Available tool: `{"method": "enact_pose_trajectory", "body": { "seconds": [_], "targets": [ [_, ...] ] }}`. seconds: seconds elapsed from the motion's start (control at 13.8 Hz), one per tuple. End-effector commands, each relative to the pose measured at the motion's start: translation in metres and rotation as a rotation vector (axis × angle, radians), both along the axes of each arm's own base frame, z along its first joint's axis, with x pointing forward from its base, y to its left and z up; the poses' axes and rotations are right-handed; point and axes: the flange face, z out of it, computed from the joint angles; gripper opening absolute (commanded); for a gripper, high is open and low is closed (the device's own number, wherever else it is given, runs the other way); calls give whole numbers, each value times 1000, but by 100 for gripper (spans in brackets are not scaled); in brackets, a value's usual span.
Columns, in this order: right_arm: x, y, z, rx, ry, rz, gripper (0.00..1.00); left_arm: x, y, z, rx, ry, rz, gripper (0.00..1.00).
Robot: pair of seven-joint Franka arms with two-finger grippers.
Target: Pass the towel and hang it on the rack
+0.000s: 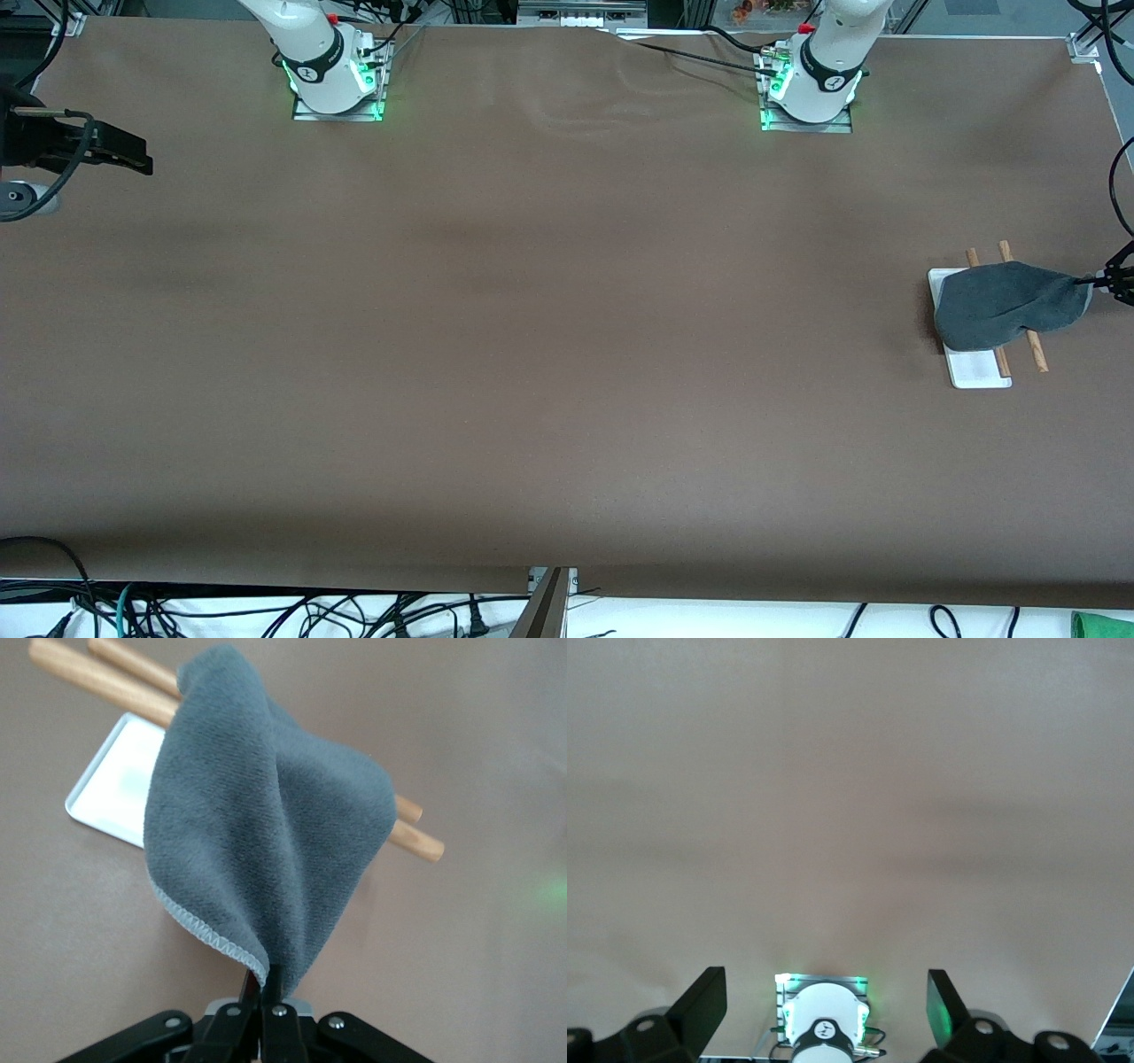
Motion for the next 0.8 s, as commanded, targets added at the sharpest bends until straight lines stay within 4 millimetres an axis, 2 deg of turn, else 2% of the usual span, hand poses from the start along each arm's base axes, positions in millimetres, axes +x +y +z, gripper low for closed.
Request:
{"method": "enact_pose_trajectory", "body": {
  "seconds": [0.0, 0.14, 0.43, 0.51, 0.72],
  "targets": [
    [-12, -5, 9, 19, -3, 19, 100, 3, 10, -2, 10, -23, -12, 99],
    [-12, -5, 9, 17, -4, 20, 100, 10, 12, 14, 35, -36, 21, 100],
    [-7, -5, 6, 19, -1, 22, 100, 32, 17, 64, 141, -66, 104, 100],
    [-4, -7, 0, 25, 11, 29, 100, 39, 14, 75, 190, -49, 124, 100],
    [-3, -9, -1, 26, 13, 29, 100, 75, -25, 111, 262, -61, 118, 100]
  ]
}}
